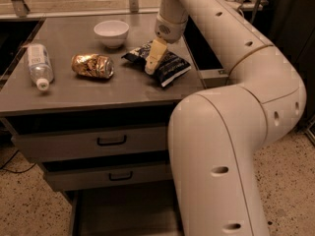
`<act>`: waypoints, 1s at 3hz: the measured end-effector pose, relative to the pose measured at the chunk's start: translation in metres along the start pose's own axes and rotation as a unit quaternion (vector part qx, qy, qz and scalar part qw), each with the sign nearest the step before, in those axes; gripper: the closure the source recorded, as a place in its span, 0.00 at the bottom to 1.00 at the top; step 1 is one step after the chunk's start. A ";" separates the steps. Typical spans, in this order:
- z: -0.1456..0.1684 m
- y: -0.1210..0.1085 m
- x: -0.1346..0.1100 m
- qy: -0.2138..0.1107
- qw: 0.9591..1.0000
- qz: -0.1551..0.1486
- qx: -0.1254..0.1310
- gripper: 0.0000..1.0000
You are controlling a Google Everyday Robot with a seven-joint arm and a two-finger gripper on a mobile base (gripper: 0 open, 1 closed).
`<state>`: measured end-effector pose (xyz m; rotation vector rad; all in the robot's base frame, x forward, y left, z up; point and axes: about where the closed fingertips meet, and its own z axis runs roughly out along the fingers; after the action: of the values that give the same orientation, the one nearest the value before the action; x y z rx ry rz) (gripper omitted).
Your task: Place blue chip bag into bottom drawer
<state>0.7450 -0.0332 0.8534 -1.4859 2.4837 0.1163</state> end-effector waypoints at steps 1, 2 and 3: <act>0.022 0.004 -0.002 0.003 1.000 0.007 -0.024 0.00; 0.027 0.001 -0.007 -0.004 1.000 0.006 -0.020 0.19; 0.031 -0.001 -0.011 -0.010 1.000 0.006 -0.016 0.41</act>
Offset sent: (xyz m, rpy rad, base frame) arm 0.0011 0.0068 -0.0193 0.0161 0.0429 -0.0009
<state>0.7565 -0.0183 0.8260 -1.4763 2.4873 0.1735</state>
